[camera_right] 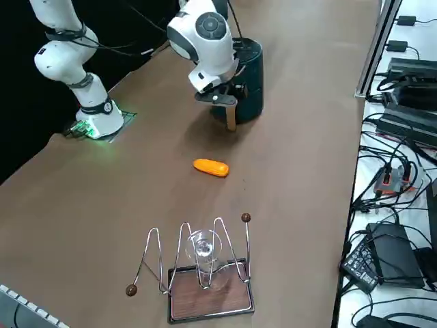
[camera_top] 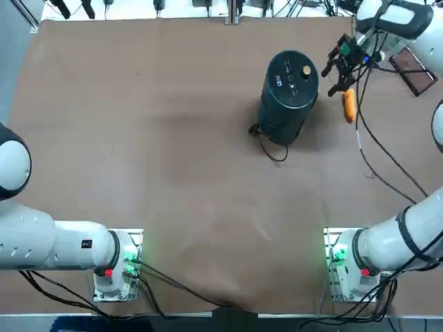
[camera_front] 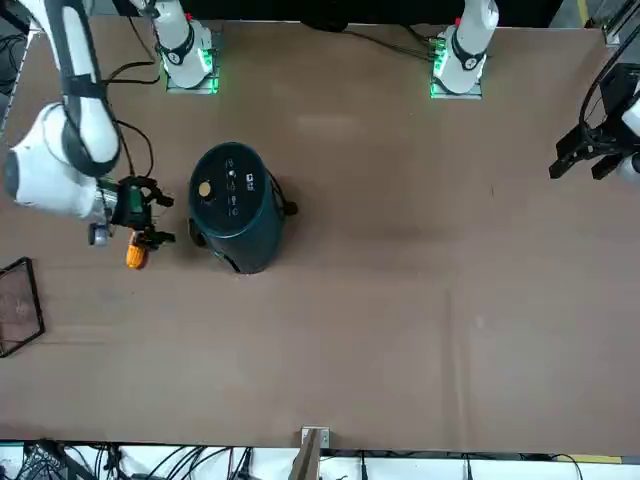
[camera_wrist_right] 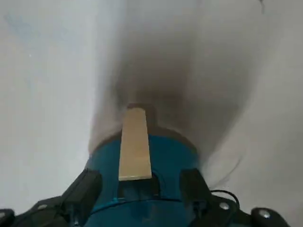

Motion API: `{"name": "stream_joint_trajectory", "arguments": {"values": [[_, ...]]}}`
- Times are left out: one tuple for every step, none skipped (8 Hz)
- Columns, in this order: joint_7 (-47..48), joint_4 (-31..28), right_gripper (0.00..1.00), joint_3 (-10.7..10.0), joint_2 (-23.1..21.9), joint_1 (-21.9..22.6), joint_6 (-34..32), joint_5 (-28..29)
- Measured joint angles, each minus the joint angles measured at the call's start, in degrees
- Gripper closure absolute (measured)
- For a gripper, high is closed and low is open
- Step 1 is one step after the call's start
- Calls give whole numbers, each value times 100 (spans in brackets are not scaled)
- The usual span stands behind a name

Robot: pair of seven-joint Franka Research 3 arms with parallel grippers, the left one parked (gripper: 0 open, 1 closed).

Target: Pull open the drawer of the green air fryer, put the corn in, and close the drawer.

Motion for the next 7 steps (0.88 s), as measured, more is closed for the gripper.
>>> {"name": "stream_joint_trajectory", "arguments": {"values": [[-2, -60, 0, 1, 0, 72, 105, 0], [-5, -124, 0, 2, 0, 135, 250, 0], [-11, -196, 0, 2, 0, 179, 410, 0], [-12, -249, 0, 2, 2, 209, 500, 0], [-21, -282, 0, 3, 6, 228, 556, 0], [-29, -316, 0, 3, 11, 261, 623, 0], [-29, -350, 0, 5, 18, 316, 695, 0]]}}
